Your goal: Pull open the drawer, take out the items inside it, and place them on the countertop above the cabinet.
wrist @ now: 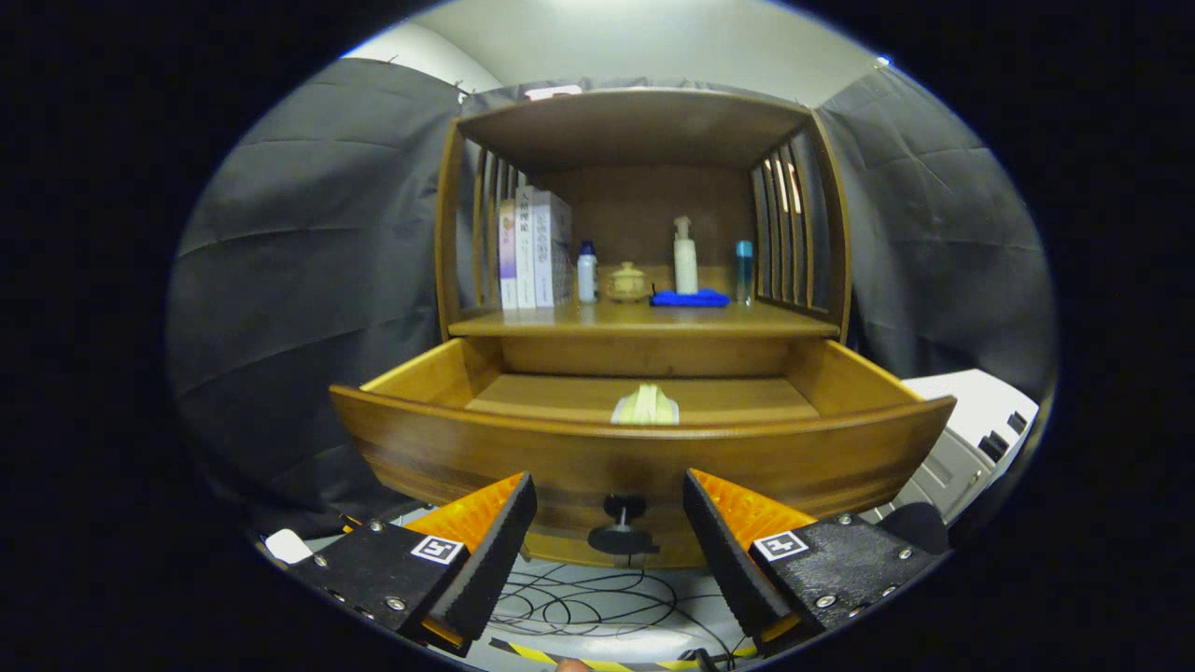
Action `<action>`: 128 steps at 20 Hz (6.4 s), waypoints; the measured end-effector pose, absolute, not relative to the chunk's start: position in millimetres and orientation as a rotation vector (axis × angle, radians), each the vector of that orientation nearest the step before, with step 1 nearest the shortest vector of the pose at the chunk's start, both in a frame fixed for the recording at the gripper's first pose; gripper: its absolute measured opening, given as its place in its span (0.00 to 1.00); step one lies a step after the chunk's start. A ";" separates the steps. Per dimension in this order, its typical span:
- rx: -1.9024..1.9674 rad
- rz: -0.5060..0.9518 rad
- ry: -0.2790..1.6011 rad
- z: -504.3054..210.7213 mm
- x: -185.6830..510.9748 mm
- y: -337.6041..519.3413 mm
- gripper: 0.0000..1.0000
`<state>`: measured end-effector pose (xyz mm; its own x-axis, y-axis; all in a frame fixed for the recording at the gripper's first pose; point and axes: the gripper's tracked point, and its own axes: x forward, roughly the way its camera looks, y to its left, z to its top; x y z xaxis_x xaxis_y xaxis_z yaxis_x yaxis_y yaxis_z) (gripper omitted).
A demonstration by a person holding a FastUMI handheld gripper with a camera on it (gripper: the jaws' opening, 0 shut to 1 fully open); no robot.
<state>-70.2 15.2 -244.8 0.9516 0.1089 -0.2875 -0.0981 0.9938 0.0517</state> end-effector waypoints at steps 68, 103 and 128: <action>-0.051 -0.124 1.024 -295.1 78.0 -16.3 0.15; 0.105 0.015 0.646 -214.9 286.5 0.9 0.24; 0.123 0.068 0.096 -77.7 10.8 24.8 0.95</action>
